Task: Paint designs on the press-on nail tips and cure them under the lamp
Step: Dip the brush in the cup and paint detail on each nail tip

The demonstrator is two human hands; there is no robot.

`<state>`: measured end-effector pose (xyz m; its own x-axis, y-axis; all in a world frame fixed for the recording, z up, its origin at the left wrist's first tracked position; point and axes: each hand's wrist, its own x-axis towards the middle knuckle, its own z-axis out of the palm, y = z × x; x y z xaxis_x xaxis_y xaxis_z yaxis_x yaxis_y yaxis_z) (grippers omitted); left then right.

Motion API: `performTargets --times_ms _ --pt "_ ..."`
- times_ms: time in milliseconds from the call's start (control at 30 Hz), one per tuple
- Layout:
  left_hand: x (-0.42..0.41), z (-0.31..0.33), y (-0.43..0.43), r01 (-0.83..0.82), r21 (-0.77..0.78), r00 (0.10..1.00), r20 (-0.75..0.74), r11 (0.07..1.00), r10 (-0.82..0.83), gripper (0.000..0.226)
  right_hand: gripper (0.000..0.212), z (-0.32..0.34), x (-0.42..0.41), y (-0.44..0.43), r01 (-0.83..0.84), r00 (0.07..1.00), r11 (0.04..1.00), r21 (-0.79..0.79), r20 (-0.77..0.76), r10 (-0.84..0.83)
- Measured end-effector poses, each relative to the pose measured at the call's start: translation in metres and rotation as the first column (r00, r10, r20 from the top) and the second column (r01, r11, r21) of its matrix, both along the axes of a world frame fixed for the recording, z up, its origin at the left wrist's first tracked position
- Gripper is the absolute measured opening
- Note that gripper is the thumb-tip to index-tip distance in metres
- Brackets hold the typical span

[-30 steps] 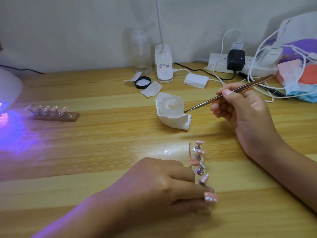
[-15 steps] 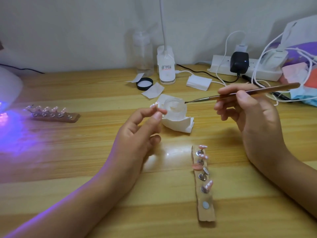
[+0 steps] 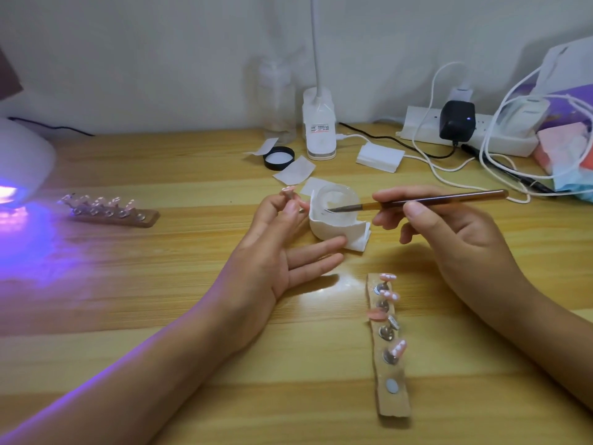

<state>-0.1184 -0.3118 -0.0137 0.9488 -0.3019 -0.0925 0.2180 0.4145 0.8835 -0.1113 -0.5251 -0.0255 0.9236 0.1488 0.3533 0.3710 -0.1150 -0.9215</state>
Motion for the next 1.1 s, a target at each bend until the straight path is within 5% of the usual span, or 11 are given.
performTargets --times_ms 533,800,1100 --pt "0.002 -0.007 0.005 0.183 0.018 0.981 0.067 0.983 -0.184 0.014 0.02 0.003 -0.009 0.002 0.01 0.985 1.0 -0.019 0.175 -0.006" --pt "-0.001 -0.005 0.001 0.15 0.07 0.981 0.109 0.986 -0.157 0.017 0.02 0.003 -0.01 0.005 0.093 0.952 0.968 -0.231 0.306 -0.018" --pt "-0.002 -0.006 -0.001 0.135 0.095 0.983 0.115 0.986 -0.145 0.017 0.02 0.002 -0.007 0.004 0.075 0.964 0.966 -0.247 0.267 -0.006"
